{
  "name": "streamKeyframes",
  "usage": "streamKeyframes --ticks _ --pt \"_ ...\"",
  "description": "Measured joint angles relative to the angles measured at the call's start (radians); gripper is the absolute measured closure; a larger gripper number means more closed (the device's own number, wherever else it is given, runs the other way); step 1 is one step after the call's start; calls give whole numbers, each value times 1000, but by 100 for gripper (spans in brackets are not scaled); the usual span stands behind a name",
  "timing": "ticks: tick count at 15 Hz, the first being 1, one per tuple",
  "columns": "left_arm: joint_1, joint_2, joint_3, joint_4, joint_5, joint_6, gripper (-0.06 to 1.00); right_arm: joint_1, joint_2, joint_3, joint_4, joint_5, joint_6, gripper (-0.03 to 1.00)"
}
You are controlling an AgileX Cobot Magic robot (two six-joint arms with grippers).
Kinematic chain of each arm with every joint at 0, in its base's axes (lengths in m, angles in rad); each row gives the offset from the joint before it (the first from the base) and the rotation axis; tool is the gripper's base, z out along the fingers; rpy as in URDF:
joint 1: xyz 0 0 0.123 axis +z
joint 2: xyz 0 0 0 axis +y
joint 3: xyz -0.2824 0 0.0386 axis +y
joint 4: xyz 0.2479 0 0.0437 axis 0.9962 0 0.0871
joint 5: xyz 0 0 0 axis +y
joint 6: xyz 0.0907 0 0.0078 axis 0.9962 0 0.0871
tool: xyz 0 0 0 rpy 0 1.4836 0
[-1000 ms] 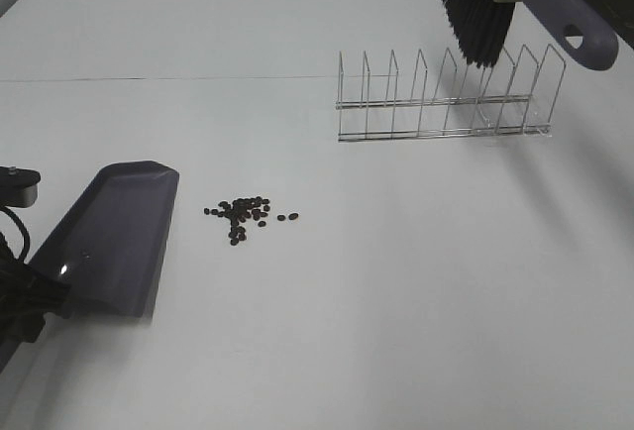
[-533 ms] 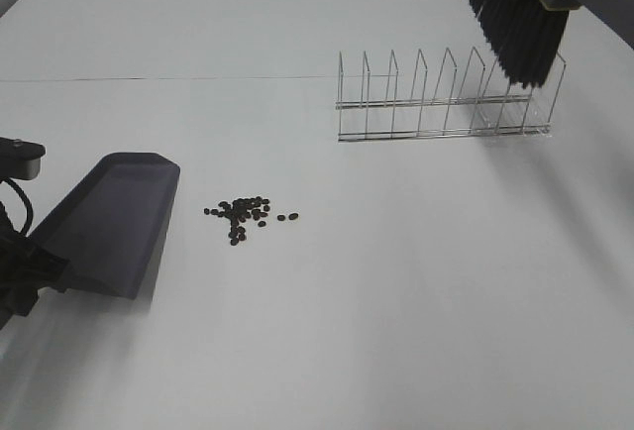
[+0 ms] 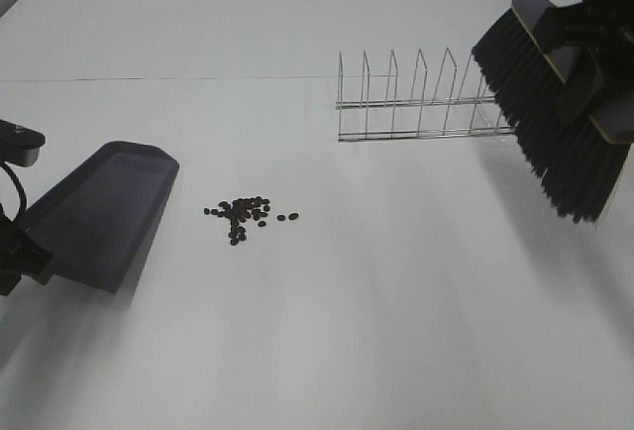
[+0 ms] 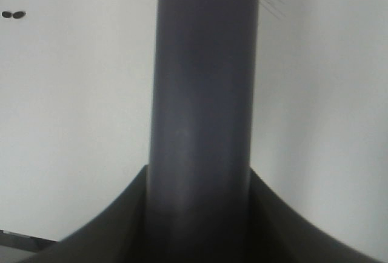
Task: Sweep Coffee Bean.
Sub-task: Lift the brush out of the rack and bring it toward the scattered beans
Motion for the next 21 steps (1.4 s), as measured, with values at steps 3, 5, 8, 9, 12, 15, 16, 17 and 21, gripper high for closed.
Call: streamKeyframes --ticks 3,5,8,9,12,15,16,17,21 --pt "0 3 -61 67 7 -1 61 0 -17 96 7 -59 5 61" --pt "-1 52 -150 101 61 12 61 0 -20 111 9 -96 19 61" --pt "-7 118 -224 133 131 16 61 0 -22 111 9 -111 26 61" --pt "-24 123 -232 144 130 19 61 0 -22 111 9 -111 26 61" --pt "-87 148 -238 190 112 -17 61 0 6 111 9 -110 26 61" --pt "-97 197 -238 215 98 -43 61 0 27 111 9 -112 26 61" --pt "-99 213 -238 219 88 -45 61 0 27 111 9 -113 26 61" --pt "-102 223 -238 219 81 -45 61 0 27 111 9 -113 26 61" --pt "-167 269 -238 220 45 -95 61 0 91 111 9 -112 26 61"
